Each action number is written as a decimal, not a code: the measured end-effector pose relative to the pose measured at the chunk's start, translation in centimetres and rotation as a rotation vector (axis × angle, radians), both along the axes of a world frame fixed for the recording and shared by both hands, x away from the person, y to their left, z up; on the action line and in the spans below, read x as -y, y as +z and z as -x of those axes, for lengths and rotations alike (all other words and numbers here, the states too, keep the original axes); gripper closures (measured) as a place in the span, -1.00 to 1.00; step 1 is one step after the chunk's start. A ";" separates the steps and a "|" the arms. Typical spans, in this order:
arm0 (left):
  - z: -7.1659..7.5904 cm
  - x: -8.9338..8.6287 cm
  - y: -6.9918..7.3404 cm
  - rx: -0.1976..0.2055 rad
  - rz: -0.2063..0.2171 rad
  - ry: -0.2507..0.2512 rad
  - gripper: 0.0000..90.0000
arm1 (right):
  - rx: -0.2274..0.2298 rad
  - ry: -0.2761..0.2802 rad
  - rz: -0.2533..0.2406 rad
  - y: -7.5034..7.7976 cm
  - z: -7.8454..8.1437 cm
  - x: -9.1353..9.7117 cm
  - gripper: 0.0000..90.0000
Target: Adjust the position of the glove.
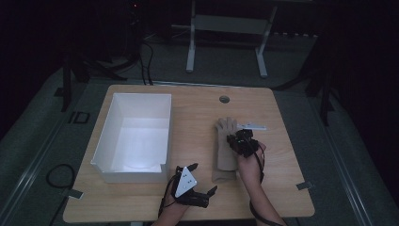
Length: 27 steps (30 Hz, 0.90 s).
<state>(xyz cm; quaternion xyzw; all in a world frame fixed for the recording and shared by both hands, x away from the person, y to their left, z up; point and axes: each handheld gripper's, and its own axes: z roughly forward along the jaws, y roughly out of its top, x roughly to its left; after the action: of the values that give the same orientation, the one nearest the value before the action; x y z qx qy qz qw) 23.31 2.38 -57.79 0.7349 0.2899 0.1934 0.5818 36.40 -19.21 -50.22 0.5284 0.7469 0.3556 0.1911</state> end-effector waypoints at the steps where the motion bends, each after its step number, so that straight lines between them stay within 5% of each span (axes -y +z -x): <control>1: 0.0 0.0 0.0 0.000 0.000 0.000 -1.00 | 0.000 0.000 0.000 0.0 0.0 0.0 0.85; 15: 0.0 0.0 0.0 -0.003 -0.003 -0.002 -1.00 | -0.056 0.006 0.021 -3.4 0.7 -0.7 0.74; 27: -0.1 0.1 0.0 -0.007 -0.007 -0.004 -1.00 | -0.065 0.029 0.018 -4.1 0.9 -1.0 0.54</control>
<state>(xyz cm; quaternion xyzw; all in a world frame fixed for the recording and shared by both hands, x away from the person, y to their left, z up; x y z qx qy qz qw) 23.39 2.31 -57.77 0.7381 0.2899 0.1906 0.5787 35.47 -18.22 -54.30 0.5271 0.7634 0.3342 0.1663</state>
